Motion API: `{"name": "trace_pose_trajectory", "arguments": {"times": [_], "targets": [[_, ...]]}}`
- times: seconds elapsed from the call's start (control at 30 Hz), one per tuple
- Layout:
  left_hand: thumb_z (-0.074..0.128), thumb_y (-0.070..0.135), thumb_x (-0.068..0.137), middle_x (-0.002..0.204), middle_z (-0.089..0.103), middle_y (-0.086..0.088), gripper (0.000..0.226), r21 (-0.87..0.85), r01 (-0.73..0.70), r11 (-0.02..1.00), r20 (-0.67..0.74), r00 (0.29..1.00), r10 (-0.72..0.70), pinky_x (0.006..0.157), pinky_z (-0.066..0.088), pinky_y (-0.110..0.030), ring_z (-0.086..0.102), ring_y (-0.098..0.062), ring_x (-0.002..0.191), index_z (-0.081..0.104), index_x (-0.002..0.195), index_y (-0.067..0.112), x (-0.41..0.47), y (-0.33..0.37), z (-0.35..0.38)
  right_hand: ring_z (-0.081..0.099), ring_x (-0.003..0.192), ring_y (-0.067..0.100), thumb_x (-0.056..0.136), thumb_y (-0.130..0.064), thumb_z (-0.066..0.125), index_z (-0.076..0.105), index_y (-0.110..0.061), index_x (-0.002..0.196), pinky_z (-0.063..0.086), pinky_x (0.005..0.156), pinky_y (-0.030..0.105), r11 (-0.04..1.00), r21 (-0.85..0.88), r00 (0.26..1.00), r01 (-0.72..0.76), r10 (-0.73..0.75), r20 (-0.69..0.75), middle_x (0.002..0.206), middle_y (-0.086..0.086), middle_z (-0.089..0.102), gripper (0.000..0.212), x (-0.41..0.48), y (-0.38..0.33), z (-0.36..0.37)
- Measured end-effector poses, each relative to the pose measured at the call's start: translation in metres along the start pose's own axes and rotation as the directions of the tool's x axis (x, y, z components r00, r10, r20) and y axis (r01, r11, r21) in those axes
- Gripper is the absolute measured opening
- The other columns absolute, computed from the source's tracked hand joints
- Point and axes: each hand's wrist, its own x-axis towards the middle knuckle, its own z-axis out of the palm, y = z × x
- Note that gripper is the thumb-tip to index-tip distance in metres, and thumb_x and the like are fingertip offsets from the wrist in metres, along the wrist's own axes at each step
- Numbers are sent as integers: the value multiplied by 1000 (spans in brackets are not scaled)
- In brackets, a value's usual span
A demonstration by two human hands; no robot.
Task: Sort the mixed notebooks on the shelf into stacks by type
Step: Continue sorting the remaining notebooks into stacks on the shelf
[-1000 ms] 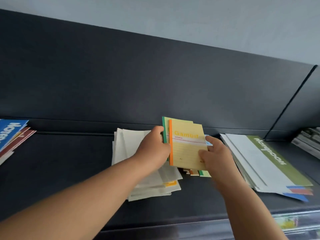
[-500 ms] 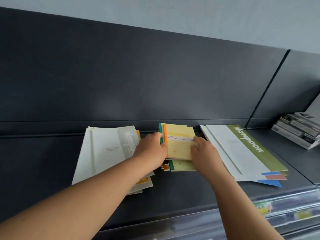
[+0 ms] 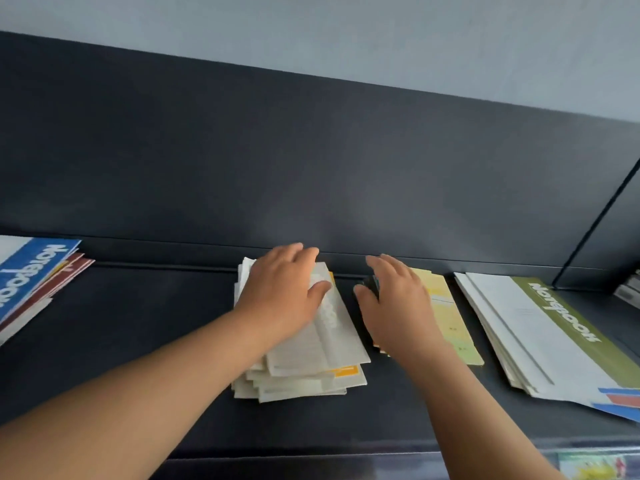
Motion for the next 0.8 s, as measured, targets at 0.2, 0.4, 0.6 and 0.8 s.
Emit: {"name": "trace_pose_trajectory", "arguments": {"times": [0.2,0.4,0.6,0.8], "targets": [[37,50,98,159,21,-2,62,170,74,983,-65,996,-64,117,14,-36,17,-21,146,23,151,21,-32,-87,-42,15,150,22,100,-40,46,28,-26,152,14,122,43,989,-67,983,133,-123,140,162,-2,19,56,2,-80,30],[35,54,97,159,20,-2,64,243,228,943,-96,973,-211,119,14,-40,16,-22,146,23,151,23,-70,-192,-83,19,149,21,98,-39,50,31,-24,151,16,121,35,961,-23,939,275,-263,223,162,0,22,59,2,-173,82],[45,52,93,150,38,-10,59,283,383,880,-124,924,-362,111,25,-42,34,-28,137,42,142,18,-109,-302,-120,25,146,19,98,-37,53,32,-20,151,22,119,34,946,118,880,303,-325,346,159,-1,27,60,-2,-267,139],[31,59,94,150,32,-11,63,339,530,777,-47,835,-549,113,24,-45,29,-29,138,33,144,21,-135,-391,-141,28,145,15,99,-39,50,28,-19,153,26,113,27,962,226,850,150,-242,467,158,-1,31,61,-5,-330,181]]}}
